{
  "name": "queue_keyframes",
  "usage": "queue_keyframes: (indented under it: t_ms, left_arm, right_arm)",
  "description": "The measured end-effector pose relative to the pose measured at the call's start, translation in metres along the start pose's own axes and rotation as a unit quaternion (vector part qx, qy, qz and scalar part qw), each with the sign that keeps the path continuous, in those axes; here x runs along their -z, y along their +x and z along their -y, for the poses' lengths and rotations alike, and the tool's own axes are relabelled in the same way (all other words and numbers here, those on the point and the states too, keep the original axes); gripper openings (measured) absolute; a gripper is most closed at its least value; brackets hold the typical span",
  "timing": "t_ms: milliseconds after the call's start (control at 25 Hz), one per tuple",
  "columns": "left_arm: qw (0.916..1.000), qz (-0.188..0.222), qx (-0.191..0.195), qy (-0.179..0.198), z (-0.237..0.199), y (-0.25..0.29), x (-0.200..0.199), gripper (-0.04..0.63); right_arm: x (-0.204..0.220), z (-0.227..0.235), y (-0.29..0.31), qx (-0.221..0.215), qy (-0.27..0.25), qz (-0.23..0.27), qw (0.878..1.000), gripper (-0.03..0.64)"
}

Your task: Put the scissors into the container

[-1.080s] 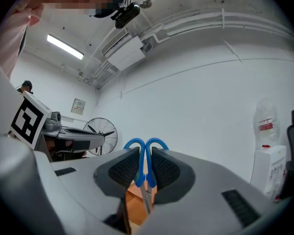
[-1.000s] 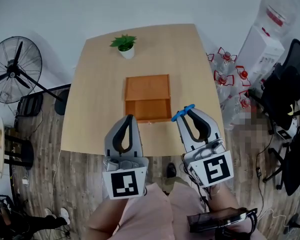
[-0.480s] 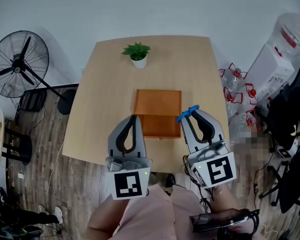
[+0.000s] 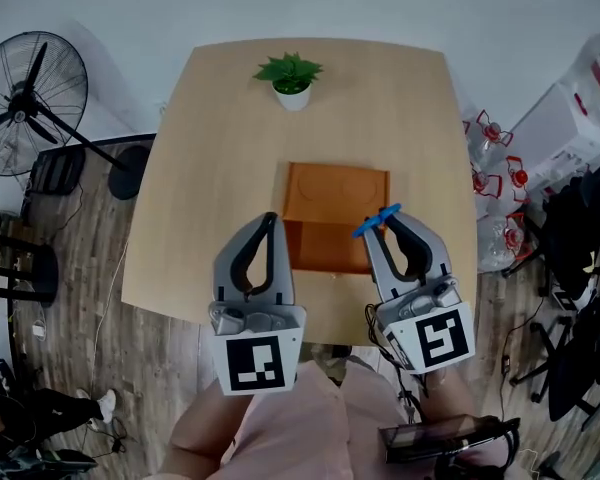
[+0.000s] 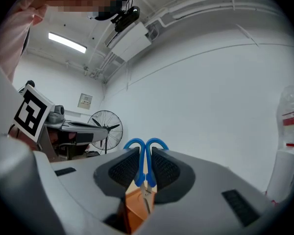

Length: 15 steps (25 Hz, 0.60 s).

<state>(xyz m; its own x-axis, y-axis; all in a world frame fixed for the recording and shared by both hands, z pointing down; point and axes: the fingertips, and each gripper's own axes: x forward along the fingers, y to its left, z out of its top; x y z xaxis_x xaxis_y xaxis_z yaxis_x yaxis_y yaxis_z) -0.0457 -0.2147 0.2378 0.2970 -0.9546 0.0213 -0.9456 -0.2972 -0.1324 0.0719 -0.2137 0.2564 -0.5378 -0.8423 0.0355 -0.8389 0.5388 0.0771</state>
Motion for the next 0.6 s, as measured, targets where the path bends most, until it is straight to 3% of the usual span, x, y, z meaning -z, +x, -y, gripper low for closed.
queue_keyframes:
  t_ms: [600]
  left_arm:
    - [0.9949,-0.095,0.016,-0.031,-0.023,0.017,0.092,0.005]
  right_arm:
    - [0.115,-0.022,0.031,-0.015,0.016,-0.112,0.993,0.078]
